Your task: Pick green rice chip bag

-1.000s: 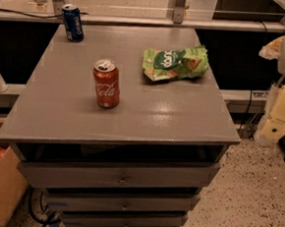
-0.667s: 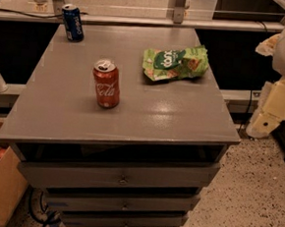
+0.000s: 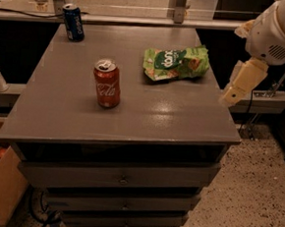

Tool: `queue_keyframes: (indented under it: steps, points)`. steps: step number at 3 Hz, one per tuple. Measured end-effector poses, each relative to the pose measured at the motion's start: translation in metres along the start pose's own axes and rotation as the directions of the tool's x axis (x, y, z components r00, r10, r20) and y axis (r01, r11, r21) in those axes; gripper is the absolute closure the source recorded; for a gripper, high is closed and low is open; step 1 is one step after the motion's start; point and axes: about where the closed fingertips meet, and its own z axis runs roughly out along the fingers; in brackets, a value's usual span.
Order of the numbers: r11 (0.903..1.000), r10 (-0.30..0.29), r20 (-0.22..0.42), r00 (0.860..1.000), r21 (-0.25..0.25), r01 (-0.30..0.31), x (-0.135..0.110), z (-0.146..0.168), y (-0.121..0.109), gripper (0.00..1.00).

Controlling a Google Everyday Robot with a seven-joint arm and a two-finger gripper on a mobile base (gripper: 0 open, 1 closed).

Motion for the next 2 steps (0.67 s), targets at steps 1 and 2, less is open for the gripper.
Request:
queue_keyframes:
  steps: [1, 2]
  points:
    - [0.9989, -0.03, 0.068, 0.997, 0.04, 0.027, -0.02, 0.029, -0.031, 0.0]
    - [0.9975, -0.038, 0.113, 0.993, 0.063, 0.031, -0.035, 0.062, -0.058, 0.0]
